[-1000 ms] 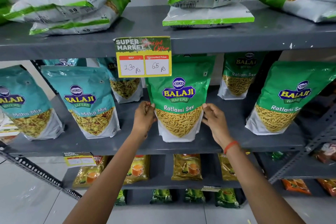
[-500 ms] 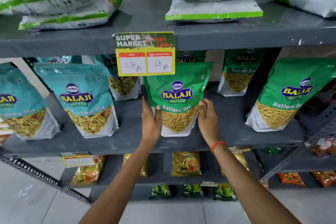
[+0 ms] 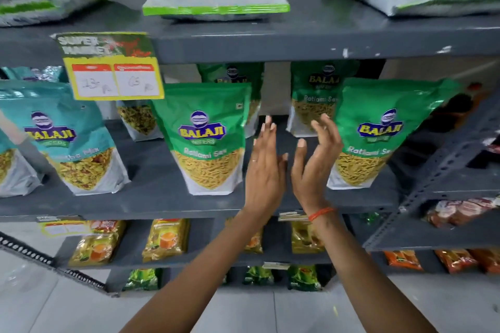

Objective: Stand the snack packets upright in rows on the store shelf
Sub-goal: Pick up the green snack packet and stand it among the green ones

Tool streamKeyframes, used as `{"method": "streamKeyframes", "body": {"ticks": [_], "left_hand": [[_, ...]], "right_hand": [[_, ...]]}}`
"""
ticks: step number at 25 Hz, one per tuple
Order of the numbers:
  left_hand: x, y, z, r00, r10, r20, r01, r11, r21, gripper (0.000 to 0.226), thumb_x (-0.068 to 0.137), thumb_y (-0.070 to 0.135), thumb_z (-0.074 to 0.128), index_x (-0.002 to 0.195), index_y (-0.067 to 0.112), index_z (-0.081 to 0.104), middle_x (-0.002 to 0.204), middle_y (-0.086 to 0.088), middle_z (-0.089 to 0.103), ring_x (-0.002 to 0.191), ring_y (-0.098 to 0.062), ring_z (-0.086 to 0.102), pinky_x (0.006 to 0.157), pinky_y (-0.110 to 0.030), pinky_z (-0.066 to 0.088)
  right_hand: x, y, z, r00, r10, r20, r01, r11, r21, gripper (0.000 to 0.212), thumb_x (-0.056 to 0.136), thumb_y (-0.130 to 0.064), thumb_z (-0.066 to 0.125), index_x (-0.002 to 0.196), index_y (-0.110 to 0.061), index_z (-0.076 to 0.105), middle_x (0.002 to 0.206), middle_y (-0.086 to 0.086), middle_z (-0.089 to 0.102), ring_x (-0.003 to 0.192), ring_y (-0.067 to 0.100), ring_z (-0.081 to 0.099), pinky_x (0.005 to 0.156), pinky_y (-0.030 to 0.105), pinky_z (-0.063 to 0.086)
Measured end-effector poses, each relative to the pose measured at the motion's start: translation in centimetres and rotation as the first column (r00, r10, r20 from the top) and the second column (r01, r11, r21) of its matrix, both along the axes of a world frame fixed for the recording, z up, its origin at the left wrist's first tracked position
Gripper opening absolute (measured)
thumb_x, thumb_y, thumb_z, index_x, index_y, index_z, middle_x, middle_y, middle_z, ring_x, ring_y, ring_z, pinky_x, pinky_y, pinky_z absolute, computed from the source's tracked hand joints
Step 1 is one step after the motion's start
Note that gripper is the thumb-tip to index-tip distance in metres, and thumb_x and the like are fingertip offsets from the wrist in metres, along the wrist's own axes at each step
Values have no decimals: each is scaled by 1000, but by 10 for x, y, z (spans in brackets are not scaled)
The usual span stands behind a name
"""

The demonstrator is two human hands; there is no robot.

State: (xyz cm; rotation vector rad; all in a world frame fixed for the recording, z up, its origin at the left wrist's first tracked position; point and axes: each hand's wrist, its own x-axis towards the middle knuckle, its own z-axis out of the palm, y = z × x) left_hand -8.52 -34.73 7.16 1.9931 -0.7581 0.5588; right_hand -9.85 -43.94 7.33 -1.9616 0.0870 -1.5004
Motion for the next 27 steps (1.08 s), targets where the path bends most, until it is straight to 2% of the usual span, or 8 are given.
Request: {"method": "streamKeyframes", "body": {"ticks": [5,8,10,12,14,17,23,27], "left_hand": [[0,-73,-30,955,-122,-270,129,992,7,81,88,30,60,149,17,7,158,4,14,144,-14,20,111,-23,26],[10,-103,-52,797,-148,-585,227,972,63,104,75,27,76,149,16,3,159,-4,14,143,-22,23,109,-31,30],[17,-113,-66,702,-200,-684,271,963,-4,99,73,22,78,148,17,13,155,-7,27,139,-25,33,104,-30,36],[18,-118,-74,667,-236,-707,273,960,-62,87,74,19,77,143,16,25,147,-8,42,133,-24,43,100,-25,39],[22,-119,-79,646,-227,-729,260,963,-70,78,74,21,77,139,17,33,140,-4,50,127,-22,48,98,-26,41],[25,-106,-85,657,-210,-724,238,969,-65,69,74,25,76,133,20,40,126,6,55,120,-19,53,91,-23,43],[21,-74,-92,662,-201,-722,192,977,-95,65,76,25,74,132,22,41,130,0,59,116,-16,56,98,-32,47],[17,-75,-88,644,-212,-735,198,974,-108,64,78,23,72,134,21,40,131,0,57,116,-14,55,96,-26,45]], "right_hand": [[-46,-89,-38,991,-78,-112,99,975,196,70,89,-39,59,143,-7,27,152,18,24,144,26,22,117,44,26],[-60,-128,-59,963,98,-251,44,860,508,107,70,-64,66,150,-19,10,157,3,13,147,17,15,118,43,23],[-61,-148,-66,920,290,-265,-25,715,698,118,62,-66,72,151,-29,4,158,-8,13,143,8,16,118,41,23],[-58,-168,-71,851,443,-282,-82,643,761,114,62,-54,78,150,-30,9,154,-3,32,137,10,32,113,39,35],[-54,-177,-77,799,505,-325,-95,640,762,103,62,-50,82,145,-29,24,135,-7,53,127,13,49,93,18,49],[-51,-172,-87,797,495,-348,-79,655,752,96,55,-56,81,136,-30,36,125,-11,59,117,8,56,74,2,47],[-48,-158,-99,745,564,-357,-115,636,763,80,50,-57,85,121,-42,49,124,-11,63,118,9,58,100,35,47],[-48,-161,-100,736,576,-356,-114,624,773,70,52,-54,86,113,-49,52,122,-12,65,116,7,59,100,34,47]]}}
